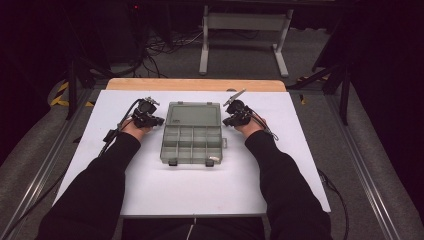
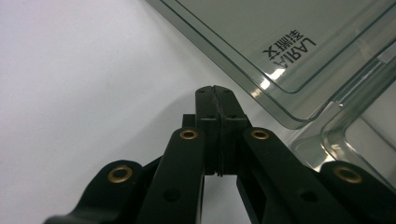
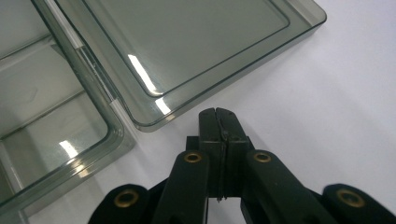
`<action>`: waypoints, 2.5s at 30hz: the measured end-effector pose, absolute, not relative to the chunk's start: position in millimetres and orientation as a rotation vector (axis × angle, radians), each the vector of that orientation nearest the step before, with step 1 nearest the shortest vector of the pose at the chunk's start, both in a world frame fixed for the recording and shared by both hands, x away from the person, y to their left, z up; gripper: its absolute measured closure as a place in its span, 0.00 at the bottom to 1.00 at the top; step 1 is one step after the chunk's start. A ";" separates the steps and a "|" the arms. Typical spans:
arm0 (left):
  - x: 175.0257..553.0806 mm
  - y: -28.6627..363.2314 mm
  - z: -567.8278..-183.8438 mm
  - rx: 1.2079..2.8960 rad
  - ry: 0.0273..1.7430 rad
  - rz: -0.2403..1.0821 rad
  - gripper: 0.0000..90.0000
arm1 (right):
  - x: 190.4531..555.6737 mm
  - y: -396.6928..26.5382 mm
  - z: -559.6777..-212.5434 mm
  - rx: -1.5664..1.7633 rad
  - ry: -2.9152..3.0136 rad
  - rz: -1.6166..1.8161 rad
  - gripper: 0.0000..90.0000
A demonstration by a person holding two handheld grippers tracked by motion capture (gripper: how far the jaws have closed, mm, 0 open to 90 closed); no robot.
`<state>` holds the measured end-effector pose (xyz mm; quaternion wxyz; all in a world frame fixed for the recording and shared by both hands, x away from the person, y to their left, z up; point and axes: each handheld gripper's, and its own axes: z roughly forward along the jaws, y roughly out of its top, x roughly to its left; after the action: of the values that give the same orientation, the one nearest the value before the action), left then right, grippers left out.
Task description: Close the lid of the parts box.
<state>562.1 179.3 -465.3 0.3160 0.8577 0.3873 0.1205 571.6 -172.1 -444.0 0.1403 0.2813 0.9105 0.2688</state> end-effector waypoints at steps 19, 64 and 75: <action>562.4 177.5 -466.9 2.238 1.011 0.284 1.00 | 573.0 -167.5 -448.7 0.808 2.630 0.775 1.00; 563.5 172.8 -463.4 2.175 1.047 0.331 1.00 | 576.1 -165.3 -444.4 0.798 2.541 0.812 1.00; 560.1 172.4 -457.4 2.161 1.037 0.373 1.00 | 574.0 -168.1 -436.5 0.783 2.498 0.856 1.00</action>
<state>560.1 172.4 -457.4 0.3504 0.8343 0.4006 0.1440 574.0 -168.1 -436.5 0.1925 0.2790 0.8899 0.3051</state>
